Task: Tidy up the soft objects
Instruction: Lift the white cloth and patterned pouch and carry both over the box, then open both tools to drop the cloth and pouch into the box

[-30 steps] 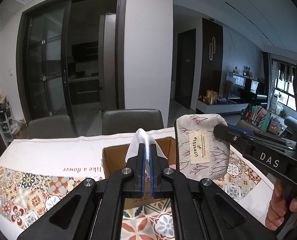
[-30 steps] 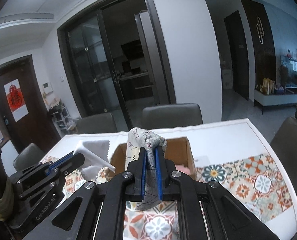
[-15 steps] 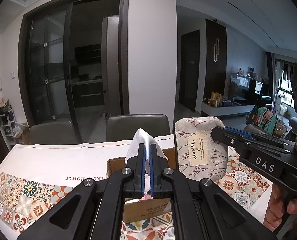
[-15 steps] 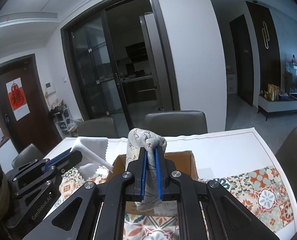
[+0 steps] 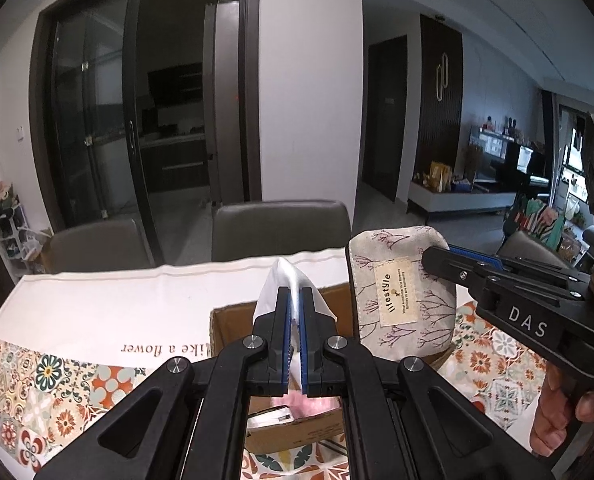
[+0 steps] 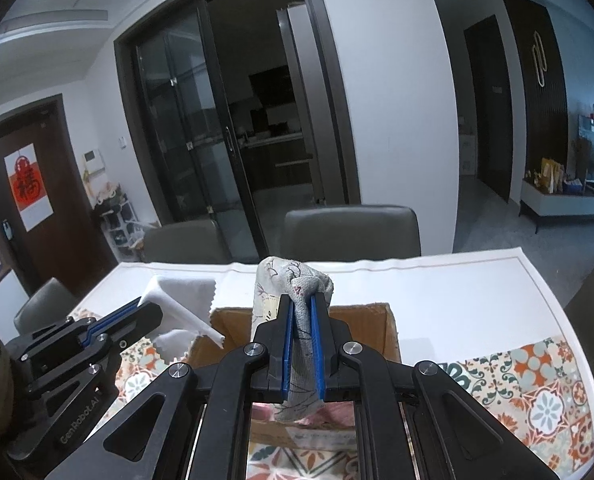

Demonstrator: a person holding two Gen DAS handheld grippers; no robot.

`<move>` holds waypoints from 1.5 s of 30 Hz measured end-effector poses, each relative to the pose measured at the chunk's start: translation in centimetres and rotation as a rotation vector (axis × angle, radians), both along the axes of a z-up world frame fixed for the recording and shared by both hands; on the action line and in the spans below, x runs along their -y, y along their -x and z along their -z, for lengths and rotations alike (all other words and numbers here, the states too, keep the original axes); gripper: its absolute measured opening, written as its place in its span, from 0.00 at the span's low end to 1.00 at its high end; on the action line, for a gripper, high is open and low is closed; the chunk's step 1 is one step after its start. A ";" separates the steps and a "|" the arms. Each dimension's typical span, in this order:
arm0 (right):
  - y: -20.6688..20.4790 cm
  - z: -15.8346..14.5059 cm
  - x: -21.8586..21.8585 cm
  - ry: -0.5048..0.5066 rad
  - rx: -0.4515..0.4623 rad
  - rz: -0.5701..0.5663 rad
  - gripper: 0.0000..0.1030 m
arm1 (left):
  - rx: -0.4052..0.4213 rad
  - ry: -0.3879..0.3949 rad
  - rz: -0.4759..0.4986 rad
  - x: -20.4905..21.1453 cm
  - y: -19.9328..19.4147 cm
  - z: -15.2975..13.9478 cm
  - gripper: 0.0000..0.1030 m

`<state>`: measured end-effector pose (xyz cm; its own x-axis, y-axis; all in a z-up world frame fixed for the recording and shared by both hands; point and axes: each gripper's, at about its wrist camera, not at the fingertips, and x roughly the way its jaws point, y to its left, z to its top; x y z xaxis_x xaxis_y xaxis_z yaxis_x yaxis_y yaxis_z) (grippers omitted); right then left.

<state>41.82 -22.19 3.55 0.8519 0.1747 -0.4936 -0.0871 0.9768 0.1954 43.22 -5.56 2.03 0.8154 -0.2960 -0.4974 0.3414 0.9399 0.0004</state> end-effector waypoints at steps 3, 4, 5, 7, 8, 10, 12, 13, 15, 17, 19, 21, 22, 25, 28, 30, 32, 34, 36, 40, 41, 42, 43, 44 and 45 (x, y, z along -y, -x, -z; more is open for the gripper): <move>-1.2 1.2 0.2 -0.002 -0.033 0.002 0.10 | -0.038 -0.009 0.002 0.3 -1.1 1.3 0.05; -1.6 1.6 0.3 -0.003 -0.047 0.001 0.10 | -0.048 -0.010 0.003 0.3 -1.3 1.7 0.05; -2.0 2.1 0.3 -0.006 -0.059 0.000 0.10 | -0.060 -0.013 0.003 0.4 -1.6 2.1 0.05; -2.8 3.0 0.4 -0.007 -0.086 -0.005 0.10 | -0.086 -0.018 0.008 0.5 -2.2 3.1 0.05; -3.1 3.5 0.4 -0.007 -0.099 -0.007 0.10 | -0.098 -0.023 0.008 0.6 -2.5 3.4 0.05; -3.7 4.6 0.3 -0.011 -0.125 -0.016 0.10 | -0.123 -0.034 0.013 0.8 -3.0 4.3 0.05; -4.1 5.6 0.2 -0.010 -0.148 -0.022 0.10 | -0.149 -0.046 0.012 0.8 -3.5 5.3 0.05; -4.3 6.2 0.2 -0.006 -0.163 -0.021 0.10 | -0.161 -0.051 0.013 0.9 -3.6 5.7 0.05; -4.6 7.0 0.3 -0.011 -0.191 -0.025 0.10 | -0.187 -0.058 0.012 1.0 -3.9 6.6 0.05; -4.9 7.8 0.2 -0.006 -0.217 -0.027 0.10 | -0.210 -0.065 0.014 1.2 -4.2 7.4 0.05; -5.4 8.5 0.1 0.006 -0.246 -0.029 0.10 | -0.222 -0.077 0.013 1.3 -4.3 8.0 0.06; -5.6 9.2 0.0 0.017 -0.275 -0.033 0.10 | -0.238 -0.091 0.011 1.4 -4.5 8.5 0.06; -5.9 9.5 0.1 0.021 -0.285 -0.036 0.11 | -0.245 -0.092 0.012 1.3 -4.6 8.8 0.09; -6.2 10.1 0.2 0.024 -0.310 -0.033 0.14 | -0.268 -0.085 0.008 1.1 -4.8 8.9 0.32; -6.3 10.4 0.4 0.016 -0.337 -0.028 0.29 | -0.262 -0.069 0.010 1.0 -4.4 8.6 0.40; -6.0 10.2 0.5 0.016 -0.326 -0.022 0.36 | -0.239 -0.084 -0.013 0.8 -3.9 8.1 0.40; -5.6 9.8 0.6 0.031 -0.310 -0.006 0.36 | -0.215 -0.090 -0.045 0.4 -3.1 7.4 0.42; -4.9 9.2 0.7 0.035 -0.297 0.004 0.36 | -0.198 -0.084 -0.075 -0.1 -2.1 6.7 0.47; -4.1 8.6 0.7 0.054 -0.285 0.017 0.36 | -0.179 -0.088 -0.104 -0.4 -1.1 6.2 0.48; -1.6 7.3 -0.1 0.073 -0.253 0.010 0.36 | -0.141 -0.077 -0.138 -1.5 1.6 4.9 0.57; -1.1 6.9 -0.3 0.074 -0.246 0.011 0.36 | -0.135 -0.075 -0.142 -1.6 2.1 4.6 0.57; -0.3 6.6 -0.4 0.071 -0.237 0.012 0.37 | -0.125 -0.072 -0.148 -1.9 2.8 4.3 0.57; 0.3 6.3 -0.5 0.067 -0.230 0.014 0.38 | -0.115 -0.069 -0.151 -2.1 3.4 4.0 0.58; 1.2 6.0 -0.6 0.063 -0.222 0.017 0.41 | -0.100 -0.067 -0.155 -2.4 4.4 3.6 0.58; 2.0 5.7 -0.7 0.064 -0.213 0.022 0.43 | -0.093 -0.065 -0.156 -2.4 4.9 3.3 0.60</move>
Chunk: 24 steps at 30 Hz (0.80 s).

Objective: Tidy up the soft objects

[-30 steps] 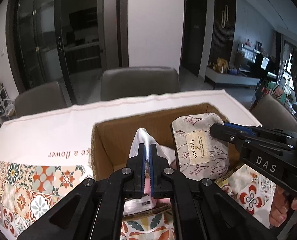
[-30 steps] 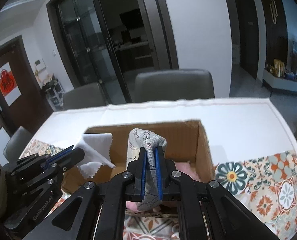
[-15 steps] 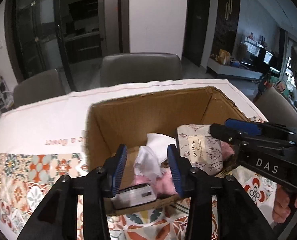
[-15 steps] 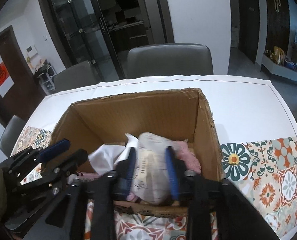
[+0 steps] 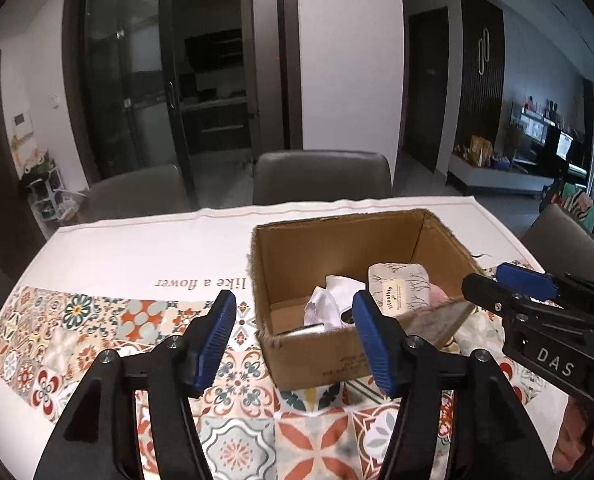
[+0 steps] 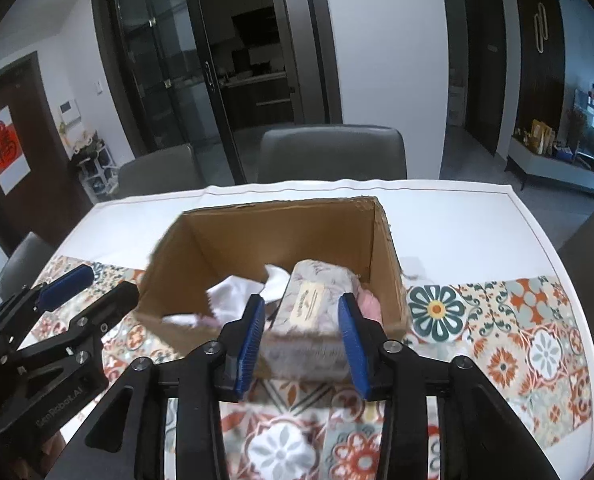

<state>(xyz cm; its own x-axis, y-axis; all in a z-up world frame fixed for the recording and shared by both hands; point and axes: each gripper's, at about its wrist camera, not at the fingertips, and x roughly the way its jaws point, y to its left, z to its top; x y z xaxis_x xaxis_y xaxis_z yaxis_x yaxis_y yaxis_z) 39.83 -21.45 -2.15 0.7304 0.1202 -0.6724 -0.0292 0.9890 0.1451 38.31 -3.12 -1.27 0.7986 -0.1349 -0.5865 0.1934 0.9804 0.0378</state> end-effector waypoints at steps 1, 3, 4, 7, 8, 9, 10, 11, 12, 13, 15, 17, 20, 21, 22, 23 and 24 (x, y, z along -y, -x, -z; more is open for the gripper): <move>0.8 -0.3 -0.1 0.001 0.009 0.006 0.44 | 0.009 0.003 0.002 -0.2 0.7 -0.3 0.61; 2.4 -1.1 -0.4 -0.003 0.027 0.015 0.47 | 0.029 0.007 -0.004 -0.6 2.2 -0.9 0.62; 3.1 -1.4 -0.6 -0.009 0.034 0.021 0.48 | 0.041 0.009 -0.005 -0.9 3.0 -1.2 0.64; 5.6 -2.3 -0.8 -0.022 0.054 0.049 0.55 | 0.075 0.005 -0.011 -1.4 5.1 -1.9 0.66; 6.5 -2.6 -0.9 -0.022 0.063 0.057 0.55 | 0.083 0.004 -0.003 -1.5 5.8 -2.0 0.67; 7.4 -2.8 -1.1 -0.020 0.071 0.065 0.56 | 0.088 0.003 0.001 -1.6 6.5 -2.2 0.68; 8.1 -3.0 -1.2 -0.016 0.077 0.071 0.56 | 0.093 0.003 0.005 -1.8 7.2 -2.3 0.69; 9.0 -3.1 -1.4 -0.013 0.083 0.079 0.58 | 0.095 0.003 0.009 -1.9 7.6 -2.3 0.70; 9.8 -3.2 -1.5 -0.010 0.086 0.089 0.61 | 0.096 0.003 0.012 -2.1 8.2 -2.4 0.71; 10.6 -3.3 -1.7 -0.004 0.090 0.100 0.62 | 0.095 0.005 0.013 -2.3 8.7 -2.4 0.71; 12.0 -3.3 -1.9 0.009 0.095 0.119 0.62 | 0.092 0.015 0.019 -2.5 9.7 -2.5 0.72; 13.3 -3.4 -2.1 0.020 0.101 0.136 0.62 | 0.086 0.024 0.026 -2.9 10.7 -2.5 0.73; 15.0 -3.6 -2.3 0.022 0.112 0.161 0.64 | 0.095 0.016 0.029 -3.1 12.2 -2.9 0.78; 15.4 -3.7 -2.4 0.021 0.114 0.167 0.65 | 0.095 0.017 0.027 -3.2 12.8 -3.0 0.80; 16.1 -3.8 -2.5 0.025 0.121 0.173 0.66 | 0.095 0.016 0.025 -3.2 13.3 -3.1 0.83; 16.6 -3.9 -2.5 0.030 0.125 0.175 0.67 | 0.097 0.014 0.022 -3.2 13.7 -3.2 0.84; 17.2 -4.0 -2.6 0.034 0.130 0.177 0.68 | 0.100 0.012 0.017 -3.2 14.1 -3.2 0.84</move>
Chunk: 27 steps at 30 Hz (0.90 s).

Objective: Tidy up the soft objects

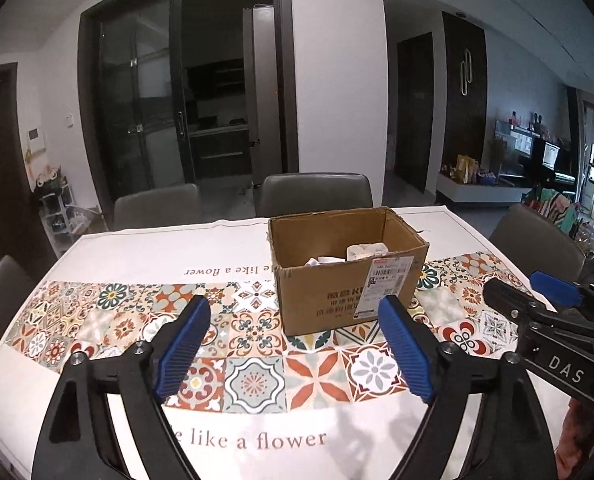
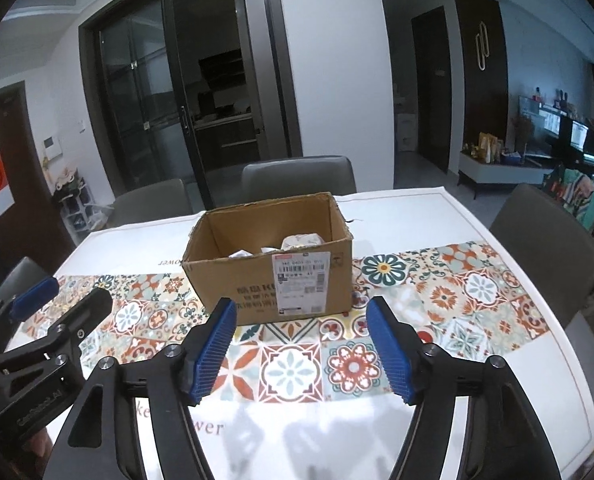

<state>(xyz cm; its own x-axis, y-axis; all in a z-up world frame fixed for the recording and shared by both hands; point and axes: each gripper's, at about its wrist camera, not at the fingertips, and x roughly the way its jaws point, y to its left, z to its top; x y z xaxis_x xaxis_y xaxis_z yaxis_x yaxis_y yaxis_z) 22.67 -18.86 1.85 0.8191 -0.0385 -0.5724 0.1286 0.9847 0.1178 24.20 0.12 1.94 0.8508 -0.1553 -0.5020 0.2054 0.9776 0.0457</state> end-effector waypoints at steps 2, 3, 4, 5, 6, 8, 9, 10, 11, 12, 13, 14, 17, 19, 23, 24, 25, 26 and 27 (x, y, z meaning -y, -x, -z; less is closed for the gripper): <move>1.0 -0.3 -0.1 0.010 0.009 0.006 0.68 | 0.006 -0.002 -0.013 0.0 1.0 -0.2 0.85; 1.5 -0.5 -0.1 0.019 0.015 0.009 0.68 | 0.011 -0.004 -0.022 0.2 1.4 -0.3 0.85; 2.0 -0.7 -0.1 0.034 0.020 0.016 0.68 | 0.017 -0.008 -0.030 0.2 2.0 -0.4 0.86; 2.4 -0.8 -0.1 0.049 0.025 0.023 0.68 | 0.023 -0.011 -0.036 0.4 2.7 -0.5 0.86; 2.9 -1.0 0.0 0.059 0.030 0.027 0.68 | 0.026 -0.009 -0.040 0.5 3.2 -0.6 0.86; 3.8 -1.2 0.3 0.063 0.037 0.020 0.68 | 0.026 -0.005 -0.049 0.6 4.3 -0.7 0.86; 4.4 -1.3 0.4 0.061 0.038 0.014 0.68 | 0.027 0.000 -0.055 0.5 4.9 -0.7 0.86; 4.9 -1.4 0.6 0.059 0.037 0.007 0.68 | 0.030 0.003 -0.059 0.6 5.5 -0.7 0.87; 5.3 -1.5 0.6 0.059 0.037 0.003 0.68 | 0.030 0.005 -0.062 0.7 6.1 -0.7 0.87; 5.9 -1.7 0.8 0.059 0.040 0.002 0.68 | 0.031 0.007 -0.068 0.8 6.7 -0.8 0.87; 6.5 -1.8 0.8 0.060 0.045 0.001 0.68 | 0.030 0.008 -0.072 0.8 7.2 -0.8 0.87; 7.1 -1.9 0.9 0.061 0.047 0.000 0.68 | 0.030 0.008 -0.073 1.0 7.9 -0.8 0.87; 8.8 -2.1 1.2 0.058 0.043 -0.003 0.68 | 0.042 0.009 -0.076 1.2 9.7 -1.0 0.87; 10.0 -2.2 1.5 0.048 0.044 -0.003 0.68 | 0.049 0.009 -0.080 1.3 10.8 -1.1 0.87; 12.2 -2.5 1.8 0.038 0.052 -0.009 0.68 | 0.065 0.012 -0.082 1.4 13.0 -1.5 0.91; 12.7 -2.5 1.9 0.040 0.057 -0.010 0.68 | 0.068 0.014 -0.083 1.4 13.6 -1.6 0.91; 13.1 -2.6 1.9 0.040 0.061 -0.010 0.68 | 0.071 0.014 -0.082 1.4 14.1 -1.6 0.92; 13.5 -2.7 1.9 0.040 0.064 -0.011 0.68 | 0.073 0.014 -0.080 1.5 14.5 -1.7 0.93; 14.0 -2.8 2.0 0.038 0.067 -0.013 0.68 | 0.076 0.013 -0.081 1.5 14.9 -1.8 0.94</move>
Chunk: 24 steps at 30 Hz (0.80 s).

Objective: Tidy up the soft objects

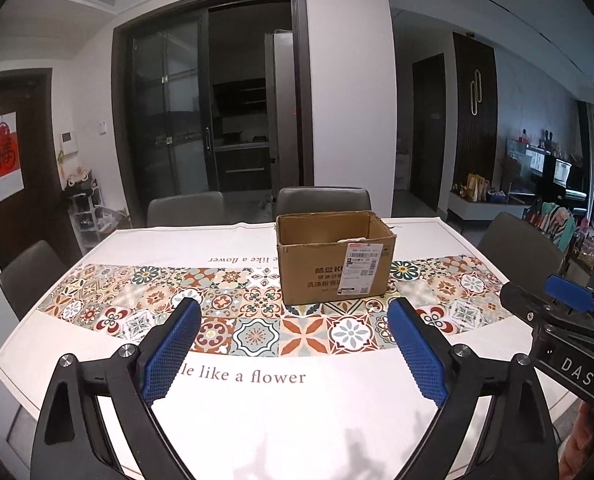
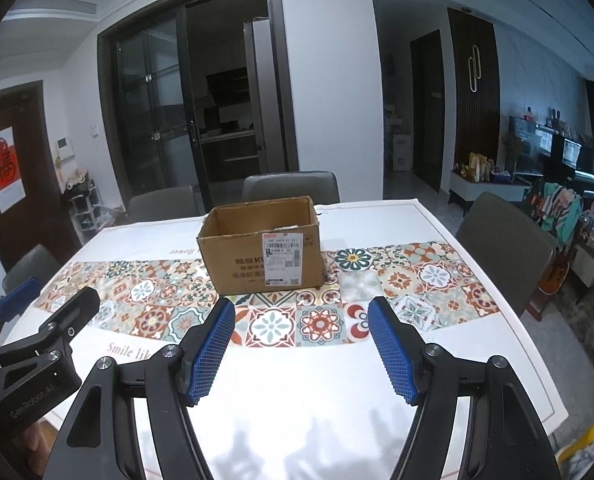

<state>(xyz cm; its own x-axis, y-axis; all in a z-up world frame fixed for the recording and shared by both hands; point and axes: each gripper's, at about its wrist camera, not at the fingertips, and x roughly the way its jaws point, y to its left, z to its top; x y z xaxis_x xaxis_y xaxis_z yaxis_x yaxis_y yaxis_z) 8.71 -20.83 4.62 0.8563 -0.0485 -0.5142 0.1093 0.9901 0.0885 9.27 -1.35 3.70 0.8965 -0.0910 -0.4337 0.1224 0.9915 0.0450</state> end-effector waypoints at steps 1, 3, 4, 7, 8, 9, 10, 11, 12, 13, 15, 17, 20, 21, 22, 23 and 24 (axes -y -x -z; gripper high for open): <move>0.5 -0.1 0.1 -0.001 0.006 0.000 0.68 | 0.003 0.000 -0.002 0.0 0.4 0.0 0.94; 1.3 -0.2 0.1 0.006 0.012 -0.001 0.68 | 0.006 0.002 0.002 0.1 1.3 -0.2 0.94; 1.6 -0.2 0.1 0.008 0.014 -0.002 0.68 | 0.010 0.002 0.001 0.1 1.7 -0.2 0.95; 2.8 -0.3 0.2 0.006 0.021 -0.004 0.68 | 0.021 0.001 0.000 0.2 2.6 -0.4 0.97; 3.2 -0.3 0.2 0.008 0.024 -0.004 0.68 | 0.024 0.004 0.002 0.2 2.9 -0.4 0.97; 3.5 -0.3 0.2 0.011 0.026 -0.004 0.68 | 0.026 0.005 0.003 0.2 3.3 -0.4 0.97; 3.8 -0.4 0.2 0.012 0.029 -0.005 0.68 | 0.029 0.005 0.002 0.2 3.6 -0.4 0.97; 4.0 -0.4 0.1 0.012 0.032 -0.006 0.68 | 0.032 0.004 0.000 0.2 3.9 -0.5 0.97; 4.2 -0.5 0.1 0.012 0.035 -0.008 0.68 | 0.036 0.002 -0.002 0.3 4.2 -0.5 0.97; 4.4 -0.5 0.1 0.013 0.037 -0.009 0.68 | 0.038 0.000 -0.002 0.3 4.4 -0.5 0.97; 4.9 -0.6 0.1 0.016 0.042 -0.009 0.68 | 0.044 0.000 -0.006 0.3 4.8 -0.6 0.98; 5.2 -0.7 0.1 0.015 0.046 -0.011 0.68 | 0.048 -0.003 -0.006 0.4 5.2 -0.7 0.98; 5.5 -0.7 0.1 0.017 0.051 -0.012 0.68 | 0.054 -0.005 -0.009 0.6 5.5 -0.8 1.00; 5.5 -0.7 0.1 0.017 0.052 -0.011 0.68 | 0.054 -0.004 -0.010 0.6 5.5 -0.8 1.00; 5.7 -0.7 0.2 0.017 0.054 -0.011 0.68 | 0.055 -0.005 -0.010 0.6 5.6 -0.8 1.00; 5.9 -0.8 0.2 0.016 0.055 -0.011 0.68 | 0.055 -0.005 -0.010 0.6 5.6 -0.8 1.00; 6.0 -0.8 0.2 0.017 0.055 -0.010 0.68 | 0.055 -0.005 -0.010 0.6 5.7 -0.8 1.00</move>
